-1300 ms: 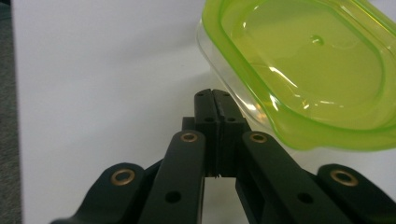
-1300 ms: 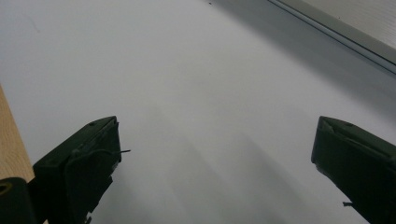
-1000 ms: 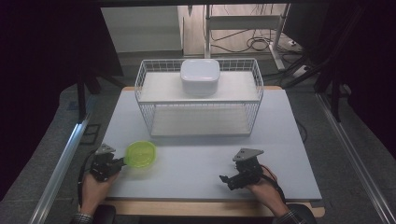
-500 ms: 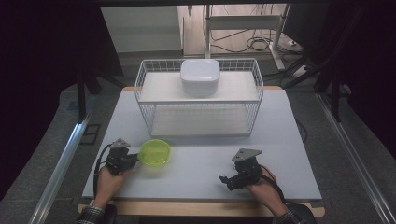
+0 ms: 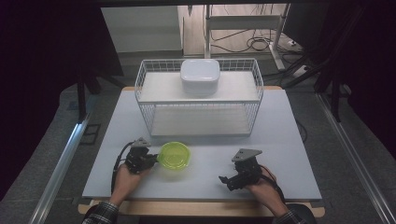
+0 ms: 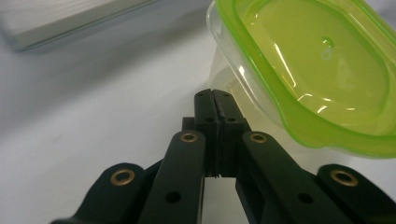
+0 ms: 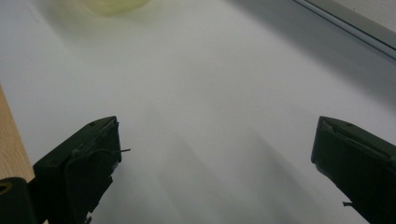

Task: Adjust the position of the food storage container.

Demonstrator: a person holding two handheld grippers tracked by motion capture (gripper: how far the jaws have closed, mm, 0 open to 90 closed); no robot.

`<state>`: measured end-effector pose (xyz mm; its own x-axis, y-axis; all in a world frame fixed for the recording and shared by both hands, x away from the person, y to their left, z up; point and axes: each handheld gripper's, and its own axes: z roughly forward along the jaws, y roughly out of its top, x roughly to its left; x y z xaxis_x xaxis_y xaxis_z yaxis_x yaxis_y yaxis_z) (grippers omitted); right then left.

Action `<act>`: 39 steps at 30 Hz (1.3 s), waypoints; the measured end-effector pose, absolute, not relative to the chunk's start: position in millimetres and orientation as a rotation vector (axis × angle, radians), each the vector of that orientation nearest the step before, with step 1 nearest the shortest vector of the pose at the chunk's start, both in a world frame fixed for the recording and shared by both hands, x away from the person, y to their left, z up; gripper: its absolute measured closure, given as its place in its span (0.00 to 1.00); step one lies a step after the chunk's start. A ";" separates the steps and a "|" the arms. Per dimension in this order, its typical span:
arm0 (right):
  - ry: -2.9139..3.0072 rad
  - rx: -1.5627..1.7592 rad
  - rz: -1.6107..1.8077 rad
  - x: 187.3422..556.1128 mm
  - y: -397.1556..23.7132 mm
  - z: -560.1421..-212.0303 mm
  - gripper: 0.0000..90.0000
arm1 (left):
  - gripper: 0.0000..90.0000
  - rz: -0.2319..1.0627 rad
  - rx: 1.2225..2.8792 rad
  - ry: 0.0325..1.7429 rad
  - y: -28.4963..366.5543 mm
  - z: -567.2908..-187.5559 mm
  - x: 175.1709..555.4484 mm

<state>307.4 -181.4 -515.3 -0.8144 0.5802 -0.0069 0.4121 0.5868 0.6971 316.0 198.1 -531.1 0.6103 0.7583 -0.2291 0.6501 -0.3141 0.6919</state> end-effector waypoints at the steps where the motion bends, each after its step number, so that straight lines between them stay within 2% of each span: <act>1: 2.584 0.822 1.045 307.5 -181.5 -515.4 0.02 | 1.00 0.170 2.060 1.095 192.8 -531.0 316.0; 8: 2.585 0.830 1.045 307.9 -182.2 -515.7 0.02 | 1.00 0.130 2.099 1.034 170.2 -530.3 312.9; 26: 2.586 0.848 1.041 309.3 -184.3 -515.9 0.02 | 1.00 0.031 2.157 0.924 140.3 -530.0 293.5; 39: 2.590 0.851 1.040 309.1 -184.2 -516.1 0.02 | 0.96 0.077 2.213 0.869 123.7 -528.9 288.0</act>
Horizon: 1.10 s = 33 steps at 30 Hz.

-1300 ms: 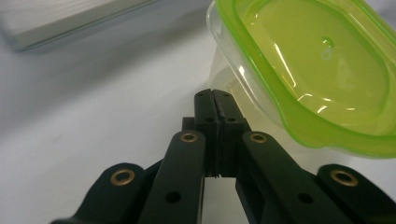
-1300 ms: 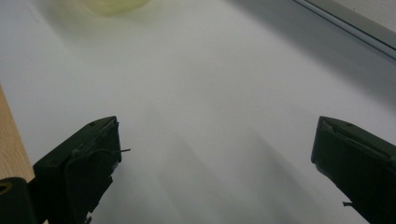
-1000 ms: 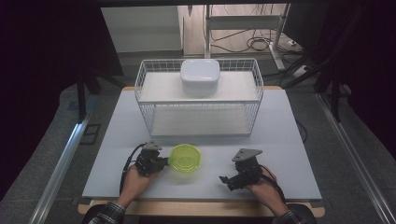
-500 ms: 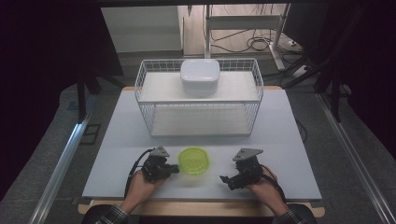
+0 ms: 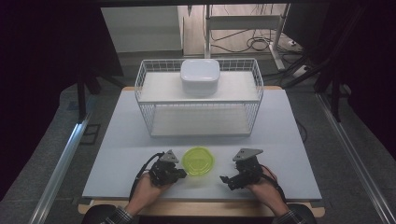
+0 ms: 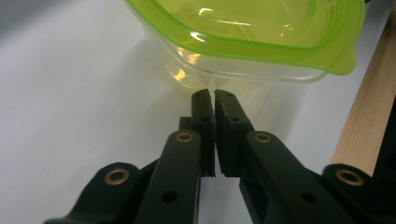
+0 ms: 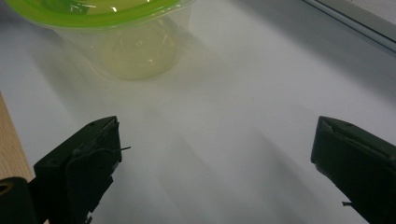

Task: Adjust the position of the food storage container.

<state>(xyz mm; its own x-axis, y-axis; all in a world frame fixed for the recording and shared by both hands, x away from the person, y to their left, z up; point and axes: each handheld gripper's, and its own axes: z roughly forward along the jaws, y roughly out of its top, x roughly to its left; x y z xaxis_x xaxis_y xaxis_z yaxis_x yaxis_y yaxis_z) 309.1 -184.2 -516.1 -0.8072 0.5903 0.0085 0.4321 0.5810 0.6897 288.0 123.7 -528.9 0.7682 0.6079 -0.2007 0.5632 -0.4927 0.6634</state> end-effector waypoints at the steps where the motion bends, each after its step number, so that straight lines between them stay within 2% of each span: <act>1: 2.590 0.852 1.041 309.1 -184.3 -515.8 0.03 | 0.94 0.090 2.209 0.875 125.7 -527.6 287.7; 12: 2.585 0.855 1.063 309.3 -185.8 -514.5 0.03 | 0.42 0.246 2.149 0.928 150.2 -517.2 277.8; 24: 2.582 0.852 1.073 309.2 -186.7 -513.2 0.03 | 0.06 0.302 2.140 0.904 162.8 -513.0 265.3; 27: 2.584 0.851 1.074 309.2 -186.8 -513.2 0.03 | 0.02 0.311 2.147 0.906 164.5 -514.0 262.2; 33: 2.585 0.858 1.085 309.0 -186.7 -513.2 0.03 | 0.02 0.304 2.132 0.907 169.5 -517.4 257.8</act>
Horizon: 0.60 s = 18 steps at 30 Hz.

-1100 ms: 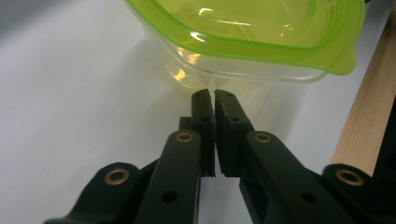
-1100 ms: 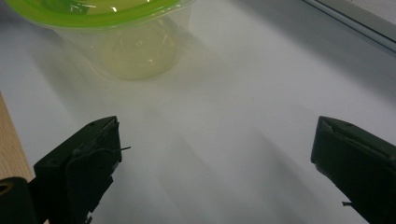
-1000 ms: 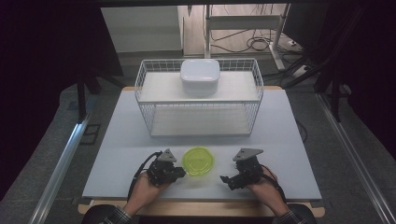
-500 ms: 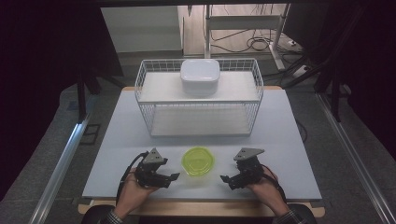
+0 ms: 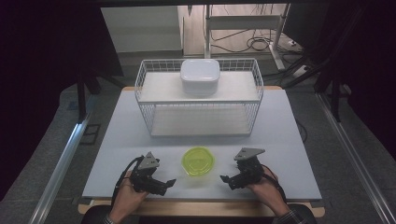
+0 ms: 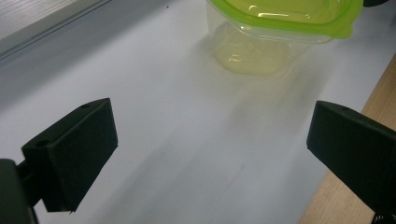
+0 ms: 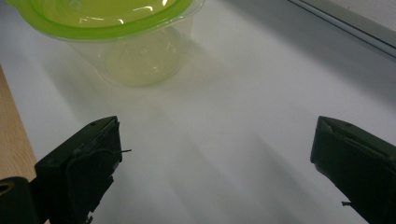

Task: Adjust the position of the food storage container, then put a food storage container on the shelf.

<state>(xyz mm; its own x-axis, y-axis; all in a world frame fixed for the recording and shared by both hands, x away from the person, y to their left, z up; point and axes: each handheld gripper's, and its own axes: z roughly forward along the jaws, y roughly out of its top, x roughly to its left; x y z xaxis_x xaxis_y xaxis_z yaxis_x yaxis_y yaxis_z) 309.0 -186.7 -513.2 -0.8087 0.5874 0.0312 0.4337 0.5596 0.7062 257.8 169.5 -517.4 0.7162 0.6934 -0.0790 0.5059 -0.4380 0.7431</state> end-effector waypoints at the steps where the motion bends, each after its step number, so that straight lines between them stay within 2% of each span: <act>1: 2.584 0.863 1.093 309.0 -186.7 -513.2 0.03 | 0.02 0.307 2.127 0.904 170.5 -518.0 257.4; 18: 2.538 0.950 1.180 313.1 -187.7 -505.6 0.04 | 0.01 0.344 2.096 0.891 179.3 -523.5 255.4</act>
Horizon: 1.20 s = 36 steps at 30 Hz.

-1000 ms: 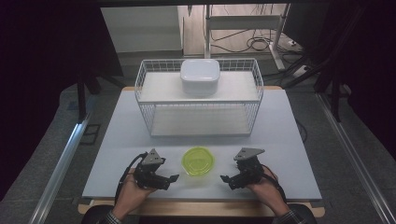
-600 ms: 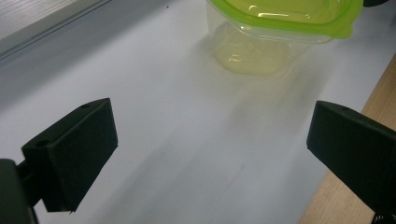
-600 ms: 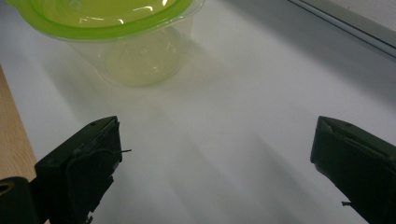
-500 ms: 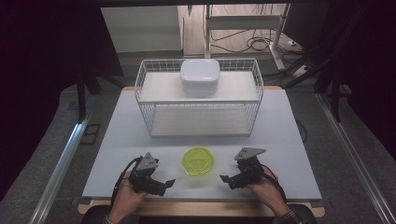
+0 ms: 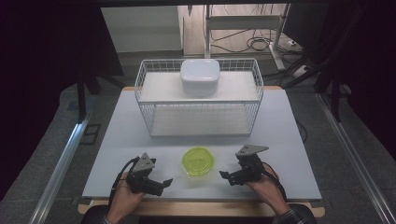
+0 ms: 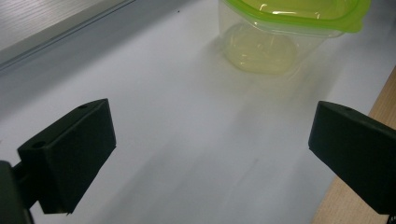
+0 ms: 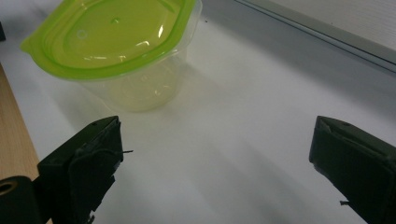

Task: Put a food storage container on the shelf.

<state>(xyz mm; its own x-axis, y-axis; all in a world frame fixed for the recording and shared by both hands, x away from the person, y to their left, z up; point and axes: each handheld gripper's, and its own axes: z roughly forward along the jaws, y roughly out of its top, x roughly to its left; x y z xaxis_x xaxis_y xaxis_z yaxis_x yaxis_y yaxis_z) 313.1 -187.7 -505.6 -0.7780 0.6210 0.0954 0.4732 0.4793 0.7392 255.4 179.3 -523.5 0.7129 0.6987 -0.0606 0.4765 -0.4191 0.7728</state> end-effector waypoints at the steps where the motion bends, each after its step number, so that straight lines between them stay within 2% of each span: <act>1: 2.536 0.951 1.183 313.3 -187.5 -505.0 0.04 | 0.01 0.349 2.103 0.886 178.9 -524.0 255.3; 11: 2.552 0.971 1.193 322.5 -178.4 -492.0 0.03 | 0.01 0.356 2.132 0.876 176.8 -527.7 256.4; 20: 2.578 0.983 1.246 335.1 -167.5 -481.7 0.22 | 0.01 0.363 2.147 0.880 174.9 -530.2 256.8; 27: 2.607 1.044 1.297 351.6 -160.2 -478.1 0.31 | 0.01 0.362 2.149 0.882 176.5 -530.6 257.3; 36: 2.702 1.107 1.302 368.1 -146.8 -482.3 0.52 | 0.02 0.365 2.160 0.879 176.0 -531.0 257.1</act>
<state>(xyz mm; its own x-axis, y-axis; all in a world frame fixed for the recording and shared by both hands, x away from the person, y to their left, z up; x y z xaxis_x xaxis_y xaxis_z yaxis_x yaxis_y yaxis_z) 368.1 -146.8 -482.3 -0.7588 0.5623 0.3288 0.6075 0.4288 0.6687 257.1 176.0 -531.0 0.7220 0.6916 -0.0197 0.4736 -0.4733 0.7428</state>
